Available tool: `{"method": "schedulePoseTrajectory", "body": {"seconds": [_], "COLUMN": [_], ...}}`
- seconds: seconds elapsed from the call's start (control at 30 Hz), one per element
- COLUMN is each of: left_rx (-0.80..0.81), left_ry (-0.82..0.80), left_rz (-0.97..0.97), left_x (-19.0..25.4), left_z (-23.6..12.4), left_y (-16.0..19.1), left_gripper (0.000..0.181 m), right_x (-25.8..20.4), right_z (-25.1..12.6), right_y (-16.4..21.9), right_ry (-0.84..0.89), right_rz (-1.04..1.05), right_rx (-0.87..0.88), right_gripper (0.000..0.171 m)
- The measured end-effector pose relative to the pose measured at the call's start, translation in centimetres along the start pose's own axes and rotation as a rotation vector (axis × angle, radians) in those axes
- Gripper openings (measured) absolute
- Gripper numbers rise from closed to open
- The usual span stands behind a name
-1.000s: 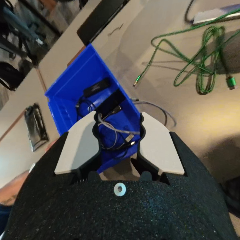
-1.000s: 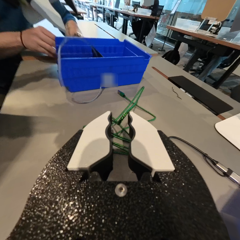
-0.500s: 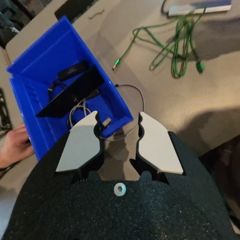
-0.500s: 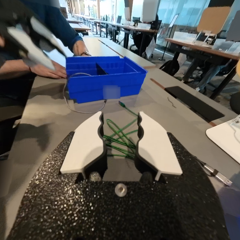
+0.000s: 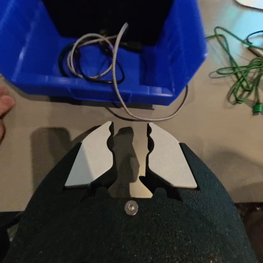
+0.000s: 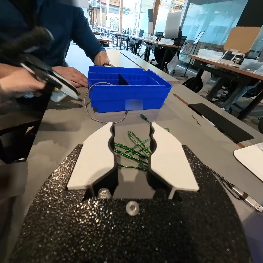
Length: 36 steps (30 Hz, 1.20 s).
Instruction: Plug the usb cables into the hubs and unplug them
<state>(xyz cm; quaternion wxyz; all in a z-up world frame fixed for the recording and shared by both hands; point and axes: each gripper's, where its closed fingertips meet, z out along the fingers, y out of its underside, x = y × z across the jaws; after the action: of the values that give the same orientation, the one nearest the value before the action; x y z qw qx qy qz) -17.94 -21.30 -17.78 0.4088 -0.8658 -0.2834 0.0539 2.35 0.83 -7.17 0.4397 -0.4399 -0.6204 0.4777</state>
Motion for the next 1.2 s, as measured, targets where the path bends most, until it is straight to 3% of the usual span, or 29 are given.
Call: {"method": "schedulePoseTrajectory", "body": {"seconds": [0.03,0.17,0.33,0.43,0.5,0.63,0.73,0.97,1.2], "left_rx": [-0.022,-0.015,-0.018,-0.014,0.009,0.169,0.338,0.709,0.817], "left_ry": [0.003,0.067,0.163,0.300,0.359,0.537,0.578,0.537,0.496], "left_rz": [-0.012,-0.069,-0.103,-0.131,-0.125,-0.118,-0.078,-0.120,-0.044], "left_x": [-0.3,-0.1,0.1,1.6,2.3,4.0,4.1,1.2,1.4], "left_z": [0.7,2.1,2.6,1.7,0.1,-4.9,-7.8,-11.8,-14.5], "left_y": [0.4,0.0,-0.5,-1.1,-1.9,-6.3,-10.6,-18.3,-22.6], "left_gripper": [0.045,0.045,0.021,0.004,0.003,0.003,0.003,0.003,0.003], "right_x": [0.0,0.3,0.5,0.6,0.6,0.6,0.6,0.8,1.0], "right_z": [0.0,0.0,0.1,0.2,0.3,0.3,0.4,0.5,0.5], "right_y": [0.0,0.2,0.6,0.9,1.1,1.1,1.3,1.5,1.7], "right_ry": [0.000,0.004,0.010,0.015,0.019,0.016,0.013,0.025,0.024], "right_rz": [0.002,0.015,0.017,0.011,0.006,0.015,0.017,0.012,0.031], "right_rx": [0.001,0.003,-0.004,-0.020,-0.027,-0.024,-0.032,-0.038,-0.040], "right_gripper": [0.046,0.044,0.042,0.041,0.041,0.040,0.039,0.037,0.036]}}
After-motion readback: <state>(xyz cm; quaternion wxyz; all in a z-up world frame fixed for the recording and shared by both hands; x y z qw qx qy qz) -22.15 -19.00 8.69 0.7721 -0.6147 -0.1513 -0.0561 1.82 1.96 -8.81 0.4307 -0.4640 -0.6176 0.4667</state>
